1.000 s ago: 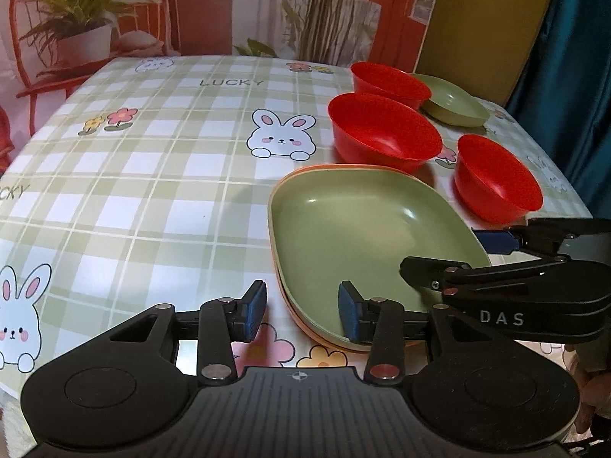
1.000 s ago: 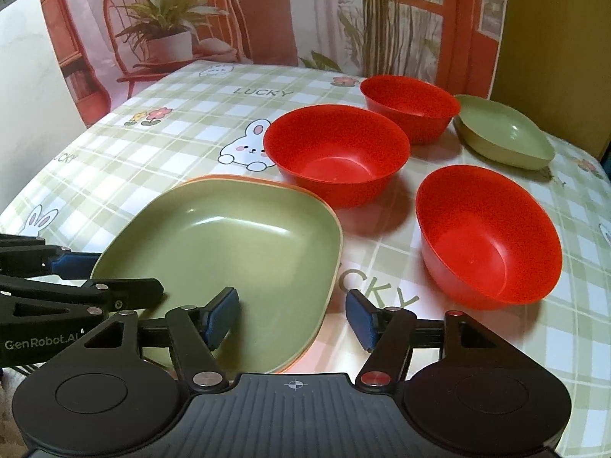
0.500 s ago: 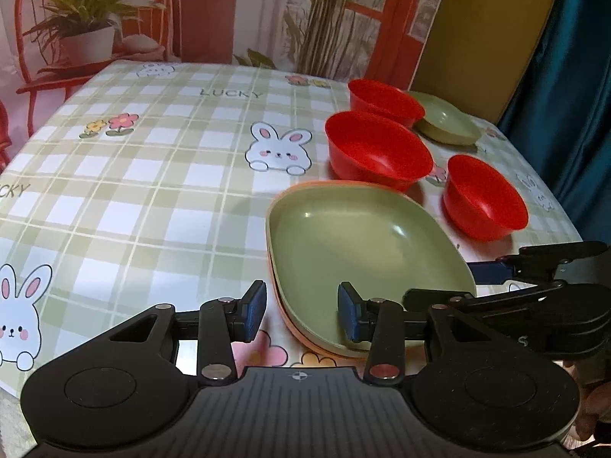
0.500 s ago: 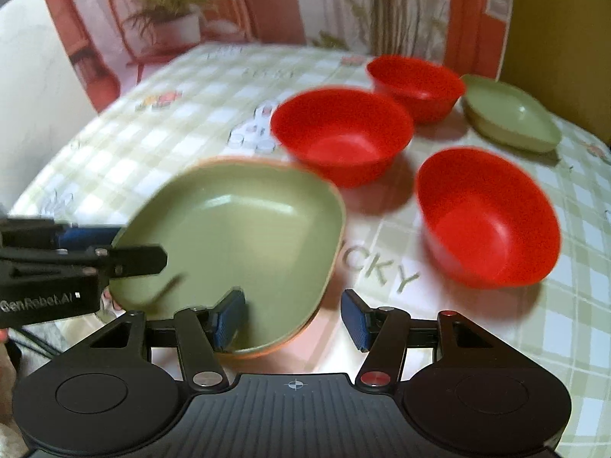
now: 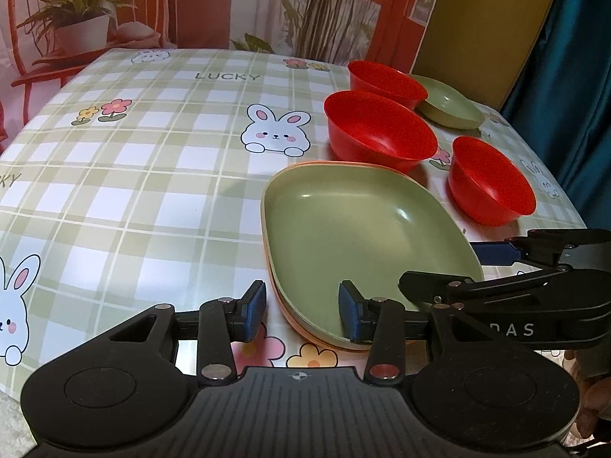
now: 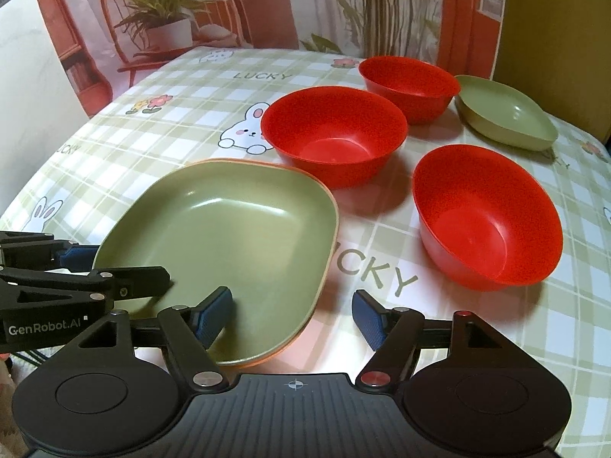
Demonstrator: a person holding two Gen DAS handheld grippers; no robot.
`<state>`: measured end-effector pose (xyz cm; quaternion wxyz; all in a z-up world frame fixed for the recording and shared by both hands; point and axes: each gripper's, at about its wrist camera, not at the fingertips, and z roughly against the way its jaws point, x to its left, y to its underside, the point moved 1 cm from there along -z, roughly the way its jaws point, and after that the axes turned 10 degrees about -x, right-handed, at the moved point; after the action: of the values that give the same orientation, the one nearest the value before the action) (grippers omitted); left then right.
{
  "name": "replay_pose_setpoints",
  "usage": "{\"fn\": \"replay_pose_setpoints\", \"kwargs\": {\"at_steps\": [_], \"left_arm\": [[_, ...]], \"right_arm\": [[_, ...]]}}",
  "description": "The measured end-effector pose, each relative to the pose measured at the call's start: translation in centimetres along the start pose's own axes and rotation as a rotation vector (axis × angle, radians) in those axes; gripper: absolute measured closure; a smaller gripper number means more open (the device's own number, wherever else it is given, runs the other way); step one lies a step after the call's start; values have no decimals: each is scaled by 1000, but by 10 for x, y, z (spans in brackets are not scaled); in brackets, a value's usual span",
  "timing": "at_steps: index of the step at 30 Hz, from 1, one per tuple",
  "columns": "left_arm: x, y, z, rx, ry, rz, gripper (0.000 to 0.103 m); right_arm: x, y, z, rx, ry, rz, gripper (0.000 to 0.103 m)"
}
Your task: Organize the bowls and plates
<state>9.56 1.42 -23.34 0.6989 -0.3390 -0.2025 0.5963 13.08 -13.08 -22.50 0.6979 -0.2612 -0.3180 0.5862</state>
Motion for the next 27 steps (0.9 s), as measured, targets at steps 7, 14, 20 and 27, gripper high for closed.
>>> {"fn": "replay_pose_setpoints", "kwargs": {"at_steps": [7,14,20,27], "left_arm": [[2,-9,4,-9,-6,-5,58],[4,-52,31,-143,16,16,59],[-20,-100,44,-252,88,12,58],[-66,-136,18,-295,113,1,58]], "right_arm": [[-9,-7,6,-16,-15,-57,53],[-50,-35,44,-170,-9,-129,63],[-103,-64,73,-268,49,-134,67],[-167,-83,82,-325,163,-100,67]]}}
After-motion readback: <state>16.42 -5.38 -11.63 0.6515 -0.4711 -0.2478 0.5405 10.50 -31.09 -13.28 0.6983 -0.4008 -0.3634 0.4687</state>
